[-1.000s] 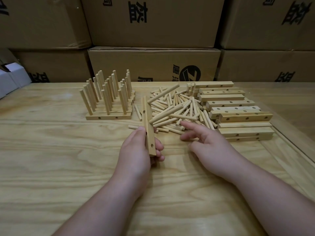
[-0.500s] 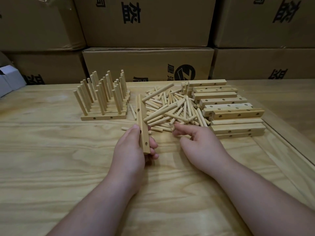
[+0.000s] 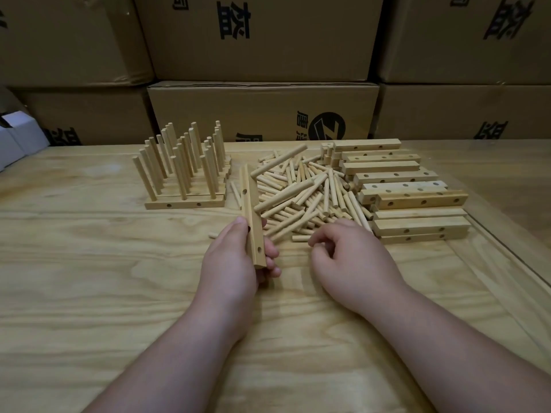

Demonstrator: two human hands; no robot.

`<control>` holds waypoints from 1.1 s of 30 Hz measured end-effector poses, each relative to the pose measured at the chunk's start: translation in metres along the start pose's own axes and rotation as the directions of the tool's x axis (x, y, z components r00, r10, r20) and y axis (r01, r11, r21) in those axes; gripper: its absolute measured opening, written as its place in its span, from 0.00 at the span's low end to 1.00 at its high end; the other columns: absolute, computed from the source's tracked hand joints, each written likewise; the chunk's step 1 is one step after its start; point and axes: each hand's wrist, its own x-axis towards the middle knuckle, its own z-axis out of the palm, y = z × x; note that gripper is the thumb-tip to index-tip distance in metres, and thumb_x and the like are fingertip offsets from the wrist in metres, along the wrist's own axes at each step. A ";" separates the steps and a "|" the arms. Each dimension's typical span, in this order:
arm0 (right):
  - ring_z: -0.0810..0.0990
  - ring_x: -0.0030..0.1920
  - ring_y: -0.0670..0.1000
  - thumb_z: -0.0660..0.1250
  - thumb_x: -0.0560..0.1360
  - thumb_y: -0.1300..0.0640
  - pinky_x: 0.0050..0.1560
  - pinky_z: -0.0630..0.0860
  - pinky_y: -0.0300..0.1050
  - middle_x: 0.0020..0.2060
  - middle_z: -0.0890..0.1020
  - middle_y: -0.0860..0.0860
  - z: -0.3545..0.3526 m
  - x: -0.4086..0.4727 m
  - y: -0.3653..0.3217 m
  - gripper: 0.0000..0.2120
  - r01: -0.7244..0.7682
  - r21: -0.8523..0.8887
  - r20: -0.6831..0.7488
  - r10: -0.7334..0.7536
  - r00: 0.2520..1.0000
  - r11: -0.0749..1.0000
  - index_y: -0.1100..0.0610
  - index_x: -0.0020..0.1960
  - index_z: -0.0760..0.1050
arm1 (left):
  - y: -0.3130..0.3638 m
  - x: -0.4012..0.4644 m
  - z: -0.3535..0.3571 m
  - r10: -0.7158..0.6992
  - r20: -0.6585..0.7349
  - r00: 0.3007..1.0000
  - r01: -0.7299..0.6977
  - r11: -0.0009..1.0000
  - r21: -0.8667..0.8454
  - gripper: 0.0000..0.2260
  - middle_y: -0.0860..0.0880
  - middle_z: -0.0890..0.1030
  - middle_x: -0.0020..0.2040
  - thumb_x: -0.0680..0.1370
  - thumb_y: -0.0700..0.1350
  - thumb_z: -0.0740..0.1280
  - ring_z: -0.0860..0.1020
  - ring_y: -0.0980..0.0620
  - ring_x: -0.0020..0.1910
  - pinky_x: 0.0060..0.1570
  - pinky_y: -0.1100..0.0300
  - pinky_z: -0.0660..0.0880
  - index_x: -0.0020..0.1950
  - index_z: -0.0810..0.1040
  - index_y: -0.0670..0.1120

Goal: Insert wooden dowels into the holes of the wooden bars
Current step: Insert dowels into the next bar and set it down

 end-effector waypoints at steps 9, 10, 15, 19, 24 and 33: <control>0.71 0.57 0.48 0.64 0.76 0.47 0.53 0.74 0.45 0.48 0.70 0.43 -0.004 -0.002 0.007 0.10 -0.034 -0.146 0.000 0.034 0.999 0.989 0.46 0.54 0.81 | 0.003 0.003 -0.004 -0.008 -0.097 0.995 -0.012 0.979 -0.205 0.16 0.47 0.75 0.27 0.86 0.49 0.56 0.71 0.53 0.24 0.27 0.58 0.74 0.49 0.79 0.44; 0.71 0.57 0.48 0.65 0.76 0.47 0.53 0.74 0.45 0.48 0.70 0.43 -0.004 -0.003 0.007 0.08 -0.020 -0.151 0.001 0.021 1.000 0.988 0.46 0.52 0.81 | 0.002 0.003 -0.004 -0.017 -0.096 0.995 -0.004 0.977 -0.213 0.16 0.47 0.75 0.27 0.86 0.49 0.56 0.71 0.53 0.24 0.27 0.58 0.74 0.50 0.79 0.44; 0.70 0.57 0.48 0.63 0.79 0.49 0.58 0.71 0.47 0.49 0.72 0.44 -0.004 -0.004 0.008 0.04 0.040 -0.107 -0.027 -0.043 0.999 0.994 0.47 0.51 0.75 | 0.002 0.005 -0.005 -0.056 -0.073 0.996 0.038 0.974 -0.222 0.16 0.47 0.75 0.27 0.86 0.50 0.55 0.72 0.53 0.24 0.29 0.57 0.77 0.51 0.79 0.43; 0.73 0.50 0.45 0.61 0.81 0.52 0.49 0.70 0.45 0.44 0.74 0.40 -0.006 -0.005 0.004 0.03 0.147 0.084 -0.072 -0.141 0.987 0.986 0.44 0.50 0.69 | 0.001 0.006 -0.006 -0.051 -0.026 0.998 0.045 0.982 -0.182 0.16 0.47 0.75 0.28 0.86 0.50 0.55 0.72 0.53 0.24 0.30 0.57 0.77 0.52 0.79 0.42; 0.75 0.50 0.41 0.64 0.79 0.53 0.50 0.72 0.40 0.44 0.76 0.36 -0.010 -0.015 -0.003 0.03 0.374 0.206 -0.156 -0.347 0.925 0.904 0.47 0.52 0.75 | -0.004 0.003 -0.007 0.032 0.015 0.999 -0.032 0.999 -0.040 0.18 0.46 0.77 0.30 0.86 0.50 0.55 0.73 0.52 0.25 0.33 0.55 0.74 0.50 0.81 0.43; 0.78 0.44 0.46 0.70 0.75 0.59 0.45 0.75 0.45 0.40 0.79 0.44 -0.013 -0.018 -0.005 0.05 0.566 0.247 -0.208 -0.527 0.824 0.787 0.56 0.50 0.82 | -0.002 -0.003 -0.009 0.102 0.078 0.992 -0.109 0.990 0.094 0.21 0.45 0.79 0.33 0.81 0.55 0.56 0.73 0.48 0.29 0.33 0.54 0.70 0.35 0.81 0.51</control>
